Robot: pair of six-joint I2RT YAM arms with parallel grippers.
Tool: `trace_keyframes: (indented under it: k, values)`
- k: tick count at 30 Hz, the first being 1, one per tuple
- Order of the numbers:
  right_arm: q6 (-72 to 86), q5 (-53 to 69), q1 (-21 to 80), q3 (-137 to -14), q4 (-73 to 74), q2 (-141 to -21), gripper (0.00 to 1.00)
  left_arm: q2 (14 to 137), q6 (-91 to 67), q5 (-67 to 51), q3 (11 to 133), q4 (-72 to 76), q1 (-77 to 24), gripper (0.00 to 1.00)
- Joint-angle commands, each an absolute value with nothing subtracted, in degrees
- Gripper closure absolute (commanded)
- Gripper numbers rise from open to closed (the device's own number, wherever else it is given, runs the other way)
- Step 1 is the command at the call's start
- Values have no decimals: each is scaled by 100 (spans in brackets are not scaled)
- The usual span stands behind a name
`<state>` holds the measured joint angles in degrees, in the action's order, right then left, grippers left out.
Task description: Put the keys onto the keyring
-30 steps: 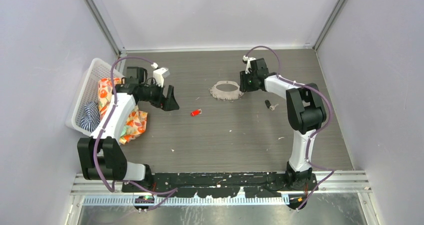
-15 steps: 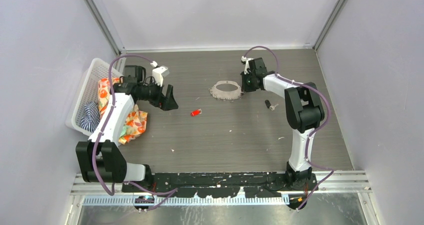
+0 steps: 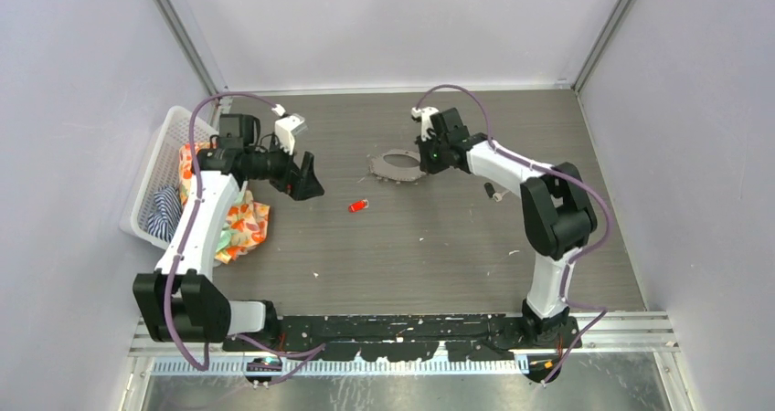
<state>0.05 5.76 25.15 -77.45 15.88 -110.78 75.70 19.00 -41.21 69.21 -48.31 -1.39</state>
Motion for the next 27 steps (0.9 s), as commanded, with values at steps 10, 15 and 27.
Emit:
trace_keyframes:
  k: [10,15,27]
  values:
    - [340,1699,4081,-7500,1578,-8376,99,6196,4174,-5217,7501,-6165,-681,0]
    - [690,1958,4494,-7402,1551,-7564,99,5894,4172,-4830,7655,-6116,-1553,0]
    - [1179,2539,5357,-7456,1317,-6771,99,5351,1690,-5363,7342,-4981,-2473,1]
